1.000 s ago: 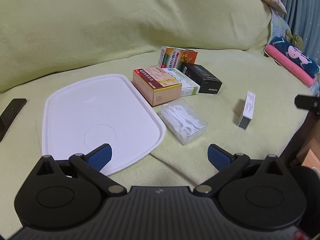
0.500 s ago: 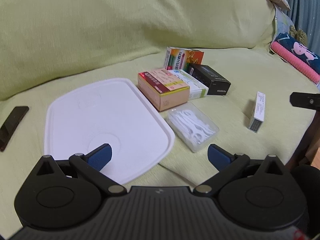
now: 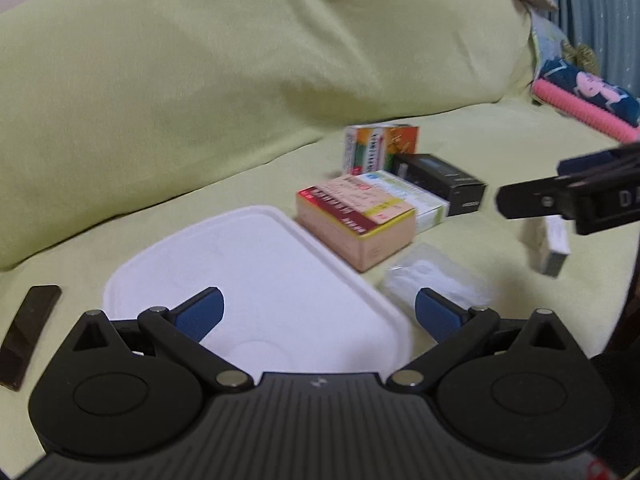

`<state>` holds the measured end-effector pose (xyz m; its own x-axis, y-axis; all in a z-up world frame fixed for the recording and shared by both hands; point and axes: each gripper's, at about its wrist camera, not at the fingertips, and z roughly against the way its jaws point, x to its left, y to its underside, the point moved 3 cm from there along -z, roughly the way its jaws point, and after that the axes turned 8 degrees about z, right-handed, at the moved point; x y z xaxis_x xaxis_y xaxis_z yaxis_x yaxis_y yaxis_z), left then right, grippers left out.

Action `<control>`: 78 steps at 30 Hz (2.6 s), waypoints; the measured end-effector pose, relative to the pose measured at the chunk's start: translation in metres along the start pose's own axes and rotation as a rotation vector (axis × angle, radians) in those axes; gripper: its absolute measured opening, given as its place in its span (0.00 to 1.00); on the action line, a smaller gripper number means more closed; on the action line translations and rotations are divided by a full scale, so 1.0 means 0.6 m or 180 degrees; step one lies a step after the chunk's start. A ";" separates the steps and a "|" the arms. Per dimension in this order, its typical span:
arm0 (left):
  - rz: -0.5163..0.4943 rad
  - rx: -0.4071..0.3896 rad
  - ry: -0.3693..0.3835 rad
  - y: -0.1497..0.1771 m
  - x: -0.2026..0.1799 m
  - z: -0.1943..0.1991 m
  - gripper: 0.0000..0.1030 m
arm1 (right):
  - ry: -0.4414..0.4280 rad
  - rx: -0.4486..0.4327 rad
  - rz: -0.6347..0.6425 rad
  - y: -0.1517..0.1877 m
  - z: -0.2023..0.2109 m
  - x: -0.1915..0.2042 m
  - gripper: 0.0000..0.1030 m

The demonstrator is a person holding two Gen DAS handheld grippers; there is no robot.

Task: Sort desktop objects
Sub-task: 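Close the right gripper on the pink-and-cream medicine box and lift it, then carry the pink-and-cream box with the right gripper toward the sofa edge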

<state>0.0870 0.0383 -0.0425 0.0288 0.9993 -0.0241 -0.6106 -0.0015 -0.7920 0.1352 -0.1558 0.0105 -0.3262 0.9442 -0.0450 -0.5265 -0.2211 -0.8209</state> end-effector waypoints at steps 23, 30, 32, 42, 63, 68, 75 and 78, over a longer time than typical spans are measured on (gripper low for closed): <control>0.0549 0.0222 0.0153 0.033 0.068 -0.038 1.00 | -0.0358 0.0414 0.0517 -0.024 -0.224 0.087 0.78; 0.0496 0.0218 0.0143 0.044 0.061 -0.026 1.00 | -0.0369 0.0294 0.0401 -0.024 -0.231 0.085 0.68; 0.0486 0.0215 0.0149 0.043 0.057 -0.025 1.00 | -0.0403 0.0233 0.0290 -0.031 -0.219 0.074 0.68; 0.0373 0.0118 0.0312 0.030 0.017 -0.004 1.00 | -0.0573 0.0104 0.0026 -0.013 -0.074 -0.022 0.68; 0.0206 0.0094 0.0269 0.029 -0.037 0.045 1.00 | -0.0405 0.0635 -0.0088 0.135 -0.027 -0.086 0.70; 0.0036 0.0113 0.0351 0.025 -0.028 0.041 1.00 | -0.0318 0.0563 -0.0197 0.139 -0.016 -0.081 0.70; -0.0029 0.0092 0.0440 0.016 -0.030 0.032 1.00 | -0.0128 0.0523 -0.0165 0.153 -0.010 -0.065 0.80; 0.0013 0.0094 0.0427 0.019 -0.033 0.032 1.00 | -0.0101 0.0526 -0.0143 0.163 -0.017 -0.061 0.76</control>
<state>0.0646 0.0195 -0.0394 0.1308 0.9853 -0.1101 -0.6340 -0.0023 -0.7733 0.1040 -0.2097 -0.0739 -0.3227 0.9464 0.0096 -0.6621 -0.2185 -0.7168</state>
